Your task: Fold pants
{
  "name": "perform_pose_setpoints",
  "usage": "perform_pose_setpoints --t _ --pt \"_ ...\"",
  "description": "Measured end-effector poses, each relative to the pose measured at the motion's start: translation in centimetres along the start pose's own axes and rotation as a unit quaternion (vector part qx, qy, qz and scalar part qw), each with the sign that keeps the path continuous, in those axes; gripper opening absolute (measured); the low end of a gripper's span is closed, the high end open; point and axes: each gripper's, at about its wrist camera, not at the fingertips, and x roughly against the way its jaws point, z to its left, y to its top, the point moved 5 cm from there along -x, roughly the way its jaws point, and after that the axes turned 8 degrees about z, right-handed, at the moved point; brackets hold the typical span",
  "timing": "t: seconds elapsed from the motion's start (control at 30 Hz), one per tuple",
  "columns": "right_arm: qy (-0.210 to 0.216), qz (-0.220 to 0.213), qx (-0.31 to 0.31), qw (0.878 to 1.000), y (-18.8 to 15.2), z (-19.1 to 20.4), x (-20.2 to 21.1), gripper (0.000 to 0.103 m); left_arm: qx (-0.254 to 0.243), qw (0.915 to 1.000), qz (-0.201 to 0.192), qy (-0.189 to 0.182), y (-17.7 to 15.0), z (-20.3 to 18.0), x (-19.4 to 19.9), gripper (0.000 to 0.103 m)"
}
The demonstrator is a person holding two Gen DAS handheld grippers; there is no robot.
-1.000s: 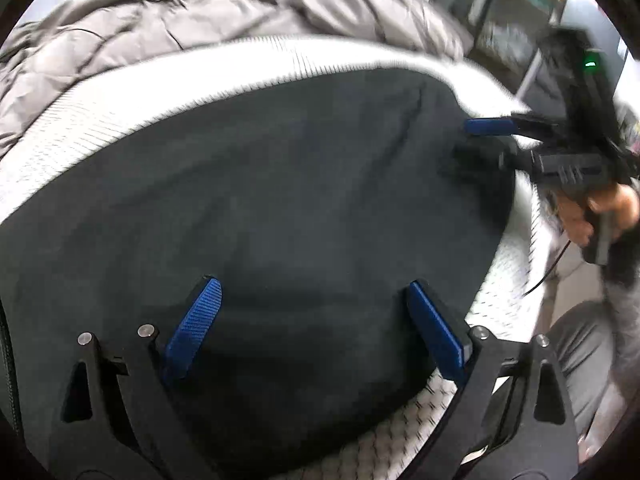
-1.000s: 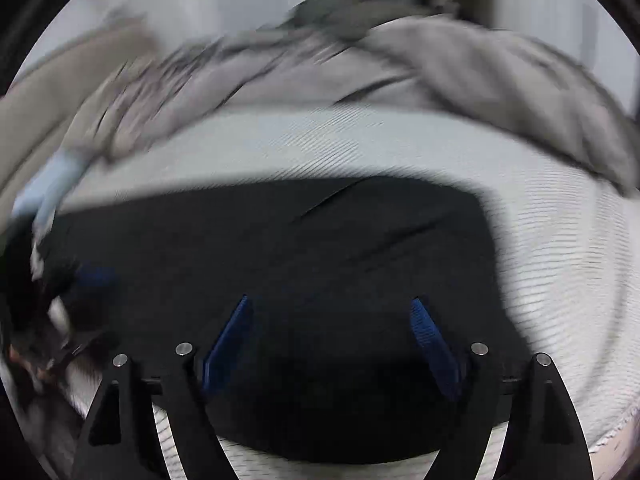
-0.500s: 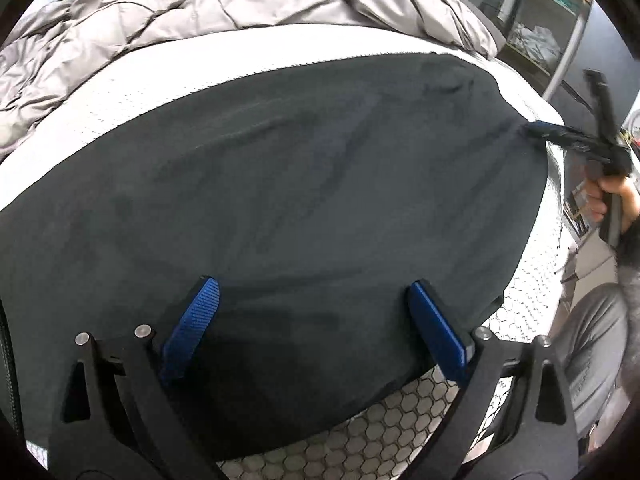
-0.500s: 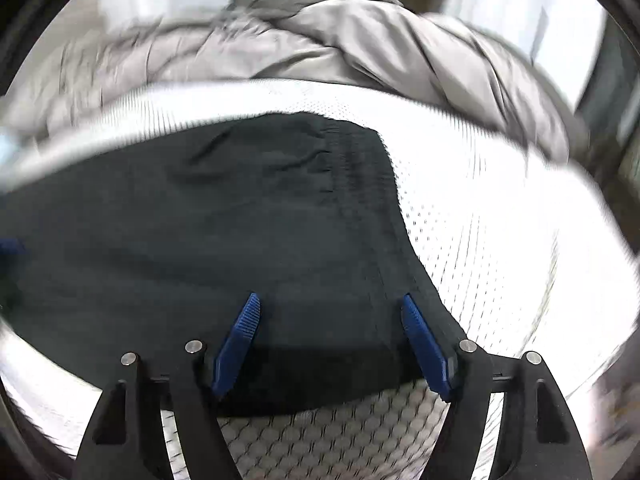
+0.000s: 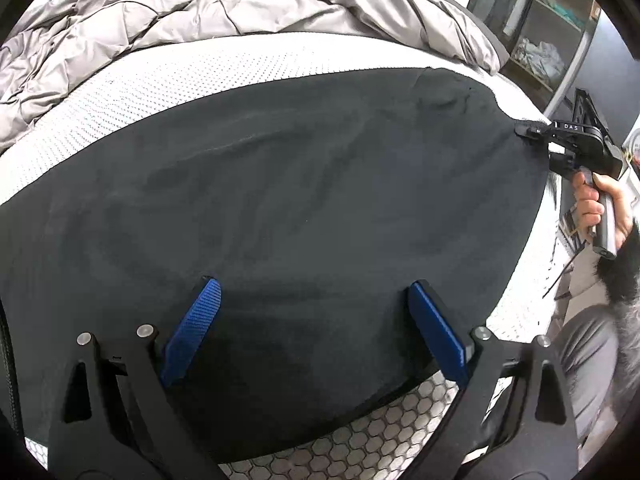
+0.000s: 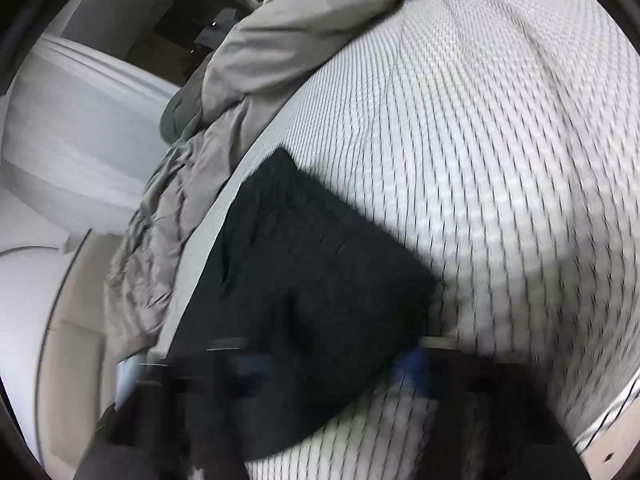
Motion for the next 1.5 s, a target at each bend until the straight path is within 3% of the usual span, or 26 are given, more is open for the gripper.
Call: perform_pose_setpoints --t 0.07,0.13,0.2,0.23,0.3,0.4,0.43,0.47,0.57,0.63,0.7,0.77,0.83,0.93,1.0,1.13,1.2,1.23,1.27,1.33,1.37,1.4,1.43,1.5 --pt "-0.013 -0.032 0.038 0.999 1.1 1.4 1.0 0.014 0.001 1.0000 -0.003 -0.004 -0.1 -0.3 0.1 0.095" --pt "-0.032 -0.062 0.052 0.996 1.8 1.9 2.0 0.014 0.000 1.0000 0.000 0.000 -0.3 -0.5 -0.2 0.095" --pt "-0.088 -0.061 0.055 0.993 2.8 0.8 1.8 0.020 -0.002 1.0000 0.003 0.006 -0.4 -0.5 -0.4 0.095" --pt "-0.103 -0.044 0.048 0.993 2.8 0.5 0.8 0.031 -0.003 1.0000 0.002 0.006 -0.4 -0.4 -0.3 0.094" --pt "-0.075 -0.023 0.011 0.997 2.4 -1.1 0.3 0.032 0.005 1.0000 -0.006 -0.001 -0.4 -0.3 0.4 0.094" --pt "0.013 -0.030 -0.025 0.999 2.0 -1.2 1.4 0.051 0.011 0.9990 -0.038 -0.023 -0.2 -0.6 2.0 0.094" --pt "0.030 -0.029 -0.033 0.999 1.7 -1.2 1.4 0.059 0.011 0.9986 -0.045 -0.025 0.0 -0.6 2.2 0.094" --pt "0.038 -0.025 -0.038 0.998 1.5 -1.4 1.4 0.061 0.011 0.9983 -0.050 -0.027 0.2 -0.9 2.3 0.094" --pt "0.057 -0.014 -0.048 0.997 1.6 -1.2 -0.2 0.061 -0.003 0.9994 -0.021 -0.028 0.3 -2.0 0.5 0.094" --pt "0.045 -0.018 -0.034 0.998 2.1 -0.8 -1.8 0.060 -0.022 0.9997 0.008 0.009 0.1 -2.4 -1.1 0.095" --pt "0.014 -0.030 -0.019 0.999 2.3 0.3 -2.7 0.054 -0.036 0.9990 0.011 0.025 0.0 -2.7 -1.4 0.095" --pt "-0.007 -0.042 -0.008 0.999 2.4 0.9 -2.4 0.028 -0.027 0.9995 0.010 0.014 0.1 -2.6 -0.9 0.094" --pt "-0.012 -0.068 0.005 0.998 2.6 2.7 -1.7 0.016 -0.010 1.0000 0.000 0.001 0.1 -1.9 0.1 0.094" --pt "-0.005 -0.094 0.048 0.994 2.6 4.7 0.9 0.013 0.019 0.9995 -0.024 0.001 0.2 0.0 1.7 0.094" --pt "0.008 -0.105 0.114 0.988 0.9 9.1 2.6 0.013 0.043 0.9982 -0.041 0.001 0.3 2.0 2.7 0.094" --pt "0.068 -0.059 0.257 0.962 -4.3 20.4 0.5 0.014 0.099 0.9931 -0.063 0.009 0.0 6.0 4.3 0.094" --pt "0.094 0.014 0.338 0.936 -8.9 26.0 -3.5 0.031 0.134 0.9880 -0.076 0.009 -0.5 8.0 5.1 0.094" --pt "0.113 0.056 0.363 0.923 -11.1 27.3 -5.2 0.060 0.154 0.9845 -0.083 0.008 -0.7 9.1 5.5 0.094" --pt "0.125 0.127 0.404 0.897 -14.4 28.9 -7.8 0.073 0.168 0.9820 -0.087 0.005 -1.0 10.0 5.8 0.094" --pt "0.101 0.167 0.458 0.867 -17.7 29.7 -9.5 0.073 0.187 0.9783 -0.089 -0.002 -1.4 11.2 6.2 0.094" --pt "0.080 0.167 0.488 0.853 -18.8 29.9 -9.8 0.073 0.190 0.9775 -0.090 -0.008 -1.5 11.5 6.2 0.094" --pt "0.066 0.156 0.505 0.846 -19.1 29.9 -9.6 0.073 0.189 0.9777 -0.090 -0.012 -1.6 11.5 6.2 0.094" --pt "0.069 0.147 0.506 0.847 -18.8 29.8 -8.8 0.073 0.186 0.9783 -0.090 -0.016 -1.5 11.5 6.1 0.093" --pt "0.070 0.111 0.479 0.868 -16.7 28.8 -7.1 0.073 0.171 0.9810 -0.085 -0.034 -0.9 10.4 5.5 0.092"
